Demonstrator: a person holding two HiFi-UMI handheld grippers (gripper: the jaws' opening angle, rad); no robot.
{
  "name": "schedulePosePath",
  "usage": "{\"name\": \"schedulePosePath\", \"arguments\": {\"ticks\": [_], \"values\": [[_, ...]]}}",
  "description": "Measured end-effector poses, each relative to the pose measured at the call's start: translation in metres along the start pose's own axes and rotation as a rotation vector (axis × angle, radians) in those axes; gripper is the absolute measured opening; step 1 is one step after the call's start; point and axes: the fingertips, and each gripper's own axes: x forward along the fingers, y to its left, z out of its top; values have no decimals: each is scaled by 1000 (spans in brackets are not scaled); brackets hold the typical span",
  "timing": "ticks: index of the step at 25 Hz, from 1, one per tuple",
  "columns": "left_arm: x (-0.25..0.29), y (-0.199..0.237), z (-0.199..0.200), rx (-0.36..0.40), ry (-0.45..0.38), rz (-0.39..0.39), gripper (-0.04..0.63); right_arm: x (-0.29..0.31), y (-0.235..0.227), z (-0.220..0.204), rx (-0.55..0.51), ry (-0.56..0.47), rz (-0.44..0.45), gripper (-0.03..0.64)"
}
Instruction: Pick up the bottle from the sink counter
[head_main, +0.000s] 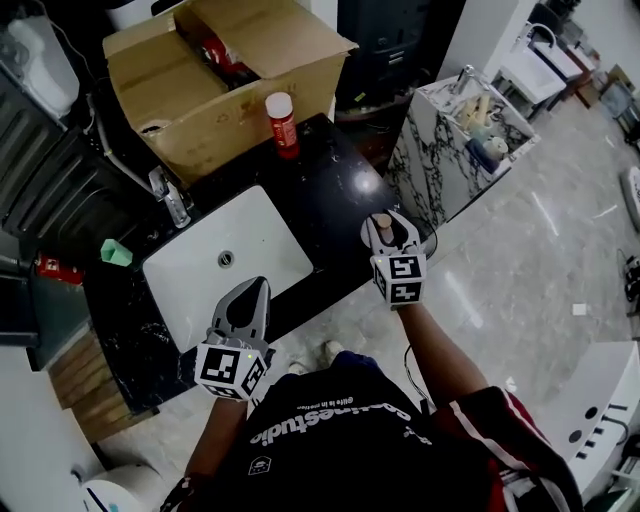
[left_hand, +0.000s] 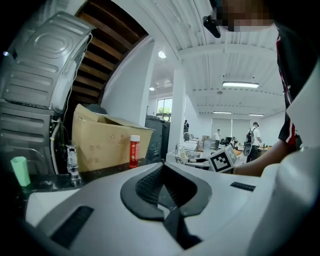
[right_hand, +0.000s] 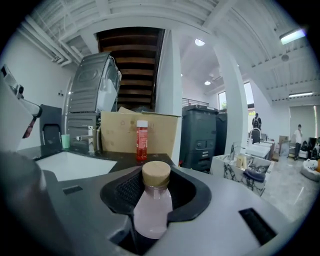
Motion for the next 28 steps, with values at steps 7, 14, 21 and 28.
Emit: {"name": "schedulePosePath", "arguments": {"ticks": [7, 14, 21, 28], "values": [[-75, 47, 18, -88, -52, 122, 14, -24, 100, 58, -4, -28, 202, 160], [-152, 91, 36, -26, -99, 294, 14, -71, 237, 127, -83, -120, 518, 160], [-214, 109, 40, 8, -113, 404, 14, -119, 324, 173, -115, -172, 720, 160], [-247, 116, 41, -30, -143, 450, 14, -139, 365, 177, -164, -182, 796, 160]]}}
